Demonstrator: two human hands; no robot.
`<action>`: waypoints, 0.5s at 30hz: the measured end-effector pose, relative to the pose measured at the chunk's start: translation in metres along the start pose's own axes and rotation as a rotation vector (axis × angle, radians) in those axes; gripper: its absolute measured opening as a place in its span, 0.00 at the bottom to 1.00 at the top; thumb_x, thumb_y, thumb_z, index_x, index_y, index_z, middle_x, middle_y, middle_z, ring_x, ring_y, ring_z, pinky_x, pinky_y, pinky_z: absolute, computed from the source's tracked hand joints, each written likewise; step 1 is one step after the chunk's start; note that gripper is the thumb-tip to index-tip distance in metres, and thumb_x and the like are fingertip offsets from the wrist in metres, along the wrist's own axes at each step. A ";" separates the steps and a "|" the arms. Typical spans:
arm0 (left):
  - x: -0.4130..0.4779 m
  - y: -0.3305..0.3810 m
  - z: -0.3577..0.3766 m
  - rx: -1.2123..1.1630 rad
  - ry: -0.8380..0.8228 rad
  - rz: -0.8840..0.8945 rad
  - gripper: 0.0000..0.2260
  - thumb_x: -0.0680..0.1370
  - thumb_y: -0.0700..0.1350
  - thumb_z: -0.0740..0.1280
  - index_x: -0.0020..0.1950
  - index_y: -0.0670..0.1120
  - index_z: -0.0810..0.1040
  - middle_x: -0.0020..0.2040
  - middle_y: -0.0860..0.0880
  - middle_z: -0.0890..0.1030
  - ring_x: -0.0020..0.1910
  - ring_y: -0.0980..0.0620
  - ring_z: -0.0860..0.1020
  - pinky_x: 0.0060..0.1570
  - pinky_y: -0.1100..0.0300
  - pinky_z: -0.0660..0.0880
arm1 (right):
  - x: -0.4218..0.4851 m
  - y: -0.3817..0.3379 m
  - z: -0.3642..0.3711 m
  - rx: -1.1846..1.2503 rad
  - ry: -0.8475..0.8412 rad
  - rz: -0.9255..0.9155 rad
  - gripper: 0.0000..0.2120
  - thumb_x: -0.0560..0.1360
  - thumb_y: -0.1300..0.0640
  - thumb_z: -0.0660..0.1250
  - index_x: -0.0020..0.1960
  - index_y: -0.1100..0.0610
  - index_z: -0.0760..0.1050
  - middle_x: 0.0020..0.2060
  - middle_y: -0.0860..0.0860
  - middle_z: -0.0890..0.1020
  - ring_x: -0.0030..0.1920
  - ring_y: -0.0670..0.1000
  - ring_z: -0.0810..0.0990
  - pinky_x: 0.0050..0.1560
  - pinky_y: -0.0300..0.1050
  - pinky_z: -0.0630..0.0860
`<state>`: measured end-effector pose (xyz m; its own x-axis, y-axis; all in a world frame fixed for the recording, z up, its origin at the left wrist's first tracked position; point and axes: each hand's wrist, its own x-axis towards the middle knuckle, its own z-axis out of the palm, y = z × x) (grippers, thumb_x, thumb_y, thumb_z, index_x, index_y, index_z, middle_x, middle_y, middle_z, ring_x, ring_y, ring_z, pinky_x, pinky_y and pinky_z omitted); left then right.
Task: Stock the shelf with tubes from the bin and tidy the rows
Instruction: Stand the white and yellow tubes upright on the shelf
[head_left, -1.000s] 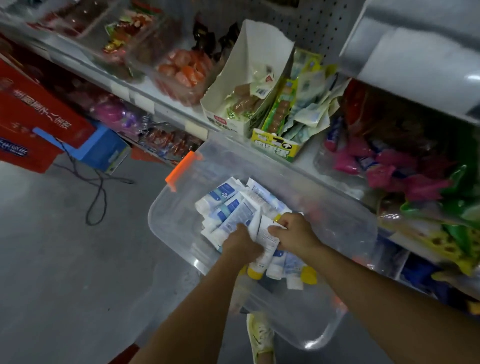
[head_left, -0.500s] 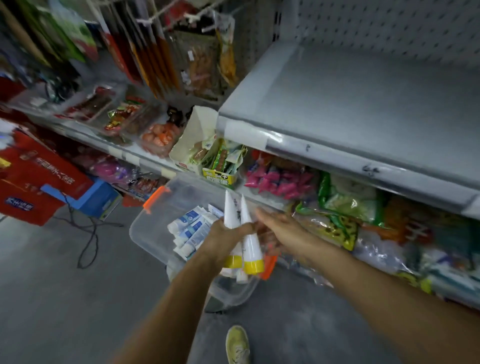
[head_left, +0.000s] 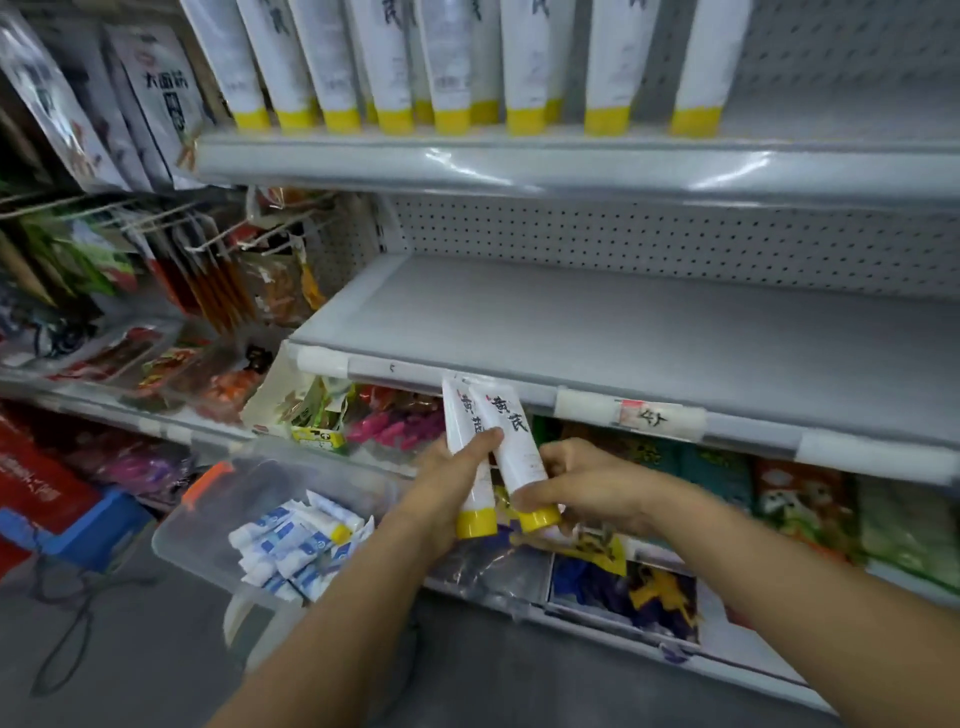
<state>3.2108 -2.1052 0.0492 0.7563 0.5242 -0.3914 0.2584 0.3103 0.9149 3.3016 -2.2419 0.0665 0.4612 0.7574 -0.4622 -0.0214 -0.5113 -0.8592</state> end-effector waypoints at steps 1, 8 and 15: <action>-0.010 0.006 0.015 -0.007 -0.019 0.021 0.09 0.76 0.44 0.70 0.56 0.45 0.79 0.46 0.41 0.85 0.43 0.42 0.84 0.44 0.45 0.81 | -0.017 0.001 -0.011 -0.006 0.031 -0.022 0.21 0.68 0.58 0.76 0.59 0.53 0.75 0.49 0.52 0.84 0.47 0.52 0.84 0.48 0.52 0.81; -0.054 0.067 0.102 0.052 -0.078 0.195 0.11 0.77 0.49 0.67 0.55 0.44 0.74 0.37 0.45 0.77 0.32 0.49 0.74 0.35 0.54 0.73 | -0.105 -0.013 -0.080 0.058 0.271 -0.197 0.34 0.64 0.57 0.77 0.66 0.49 0.68 0.56 0.49 0.81 0.54 0.50 0.82 0.55 0.52 0.80; -0.056 0.136 0.153 0.125 -0.132 0.408 0.12 0.77 0.50 0.66 0.55 0.47 0.69 0.39 0.45 0.75 0.32 0.50 0.73 0.34 0.54 0.72 | -0.143 -0.058 -0.141 0.091 0.508 -0.404 0.18 0.75 0.52 0.70 0.62 0.49 0.71 0.50 0.51 0.82 0.42 0.49 0.78 0.33 0.41 0.69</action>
<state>3.2953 -2.2140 0.2108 0.8797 0.4753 0.0124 -0.0124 -0.0033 0.9999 3.3622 -2.3778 0.2131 0.8099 0.5851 0.0430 0.1768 -0.1736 -0.9688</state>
